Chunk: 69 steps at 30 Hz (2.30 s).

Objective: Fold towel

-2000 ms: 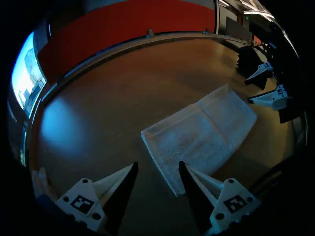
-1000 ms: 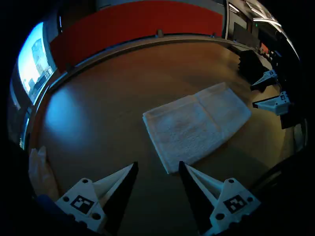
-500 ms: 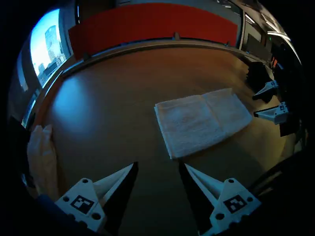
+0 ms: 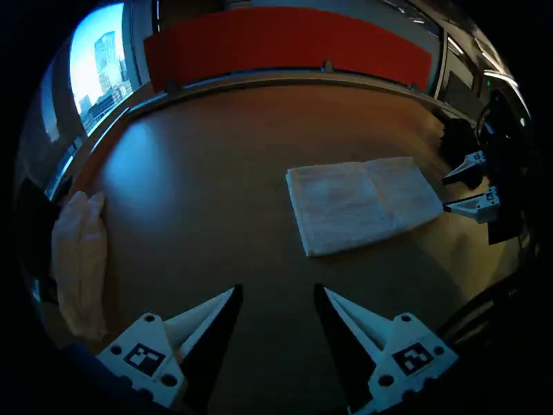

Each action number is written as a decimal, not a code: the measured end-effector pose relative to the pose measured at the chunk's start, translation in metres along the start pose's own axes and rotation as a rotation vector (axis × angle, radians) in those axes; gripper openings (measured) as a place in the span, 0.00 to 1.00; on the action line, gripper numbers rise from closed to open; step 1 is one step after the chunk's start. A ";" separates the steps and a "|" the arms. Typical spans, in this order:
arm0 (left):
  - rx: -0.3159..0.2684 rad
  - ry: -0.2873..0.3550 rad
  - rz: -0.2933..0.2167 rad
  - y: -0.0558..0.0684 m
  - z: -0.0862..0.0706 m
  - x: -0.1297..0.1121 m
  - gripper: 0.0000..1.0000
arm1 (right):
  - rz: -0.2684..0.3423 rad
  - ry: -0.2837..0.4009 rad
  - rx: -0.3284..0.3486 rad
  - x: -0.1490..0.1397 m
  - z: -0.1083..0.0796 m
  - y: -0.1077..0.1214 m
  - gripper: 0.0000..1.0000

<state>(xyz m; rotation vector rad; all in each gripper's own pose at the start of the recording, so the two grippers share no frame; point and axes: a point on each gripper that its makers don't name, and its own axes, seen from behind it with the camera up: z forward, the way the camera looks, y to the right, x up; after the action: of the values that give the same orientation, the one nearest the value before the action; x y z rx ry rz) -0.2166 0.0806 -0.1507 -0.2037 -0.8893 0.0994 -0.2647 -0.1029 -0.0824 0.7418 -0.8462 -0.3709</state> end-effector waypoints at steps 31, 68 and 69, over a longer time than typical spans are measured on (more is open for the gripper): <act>0.020 0.009 -0.096 0.000 -0.029 -0.021 0.75 | -0.015 -0.055 0.081 -0.028 0.006 -0.018 0.19; 0.012 0.061 -0.095 0.000 -0.040 0.002 0.75 | -0.154 0.061 -0.050 0.052 -0.063 0.024 0.03; 0.012 0.061 -0.095 0.000 -0.041 0.002 0.75 | -0.153 0.063 -0.052 0.053 -0.064 0.025 0.03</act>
<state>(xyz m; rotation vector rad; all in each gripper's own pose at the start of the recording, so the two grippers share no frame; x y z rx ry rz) -0.1837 0.0758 -0.1741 -0.1523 -0.8364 0.0106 -0.1810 -0.0874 -0.0641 0.7678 -0.7197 -0.5018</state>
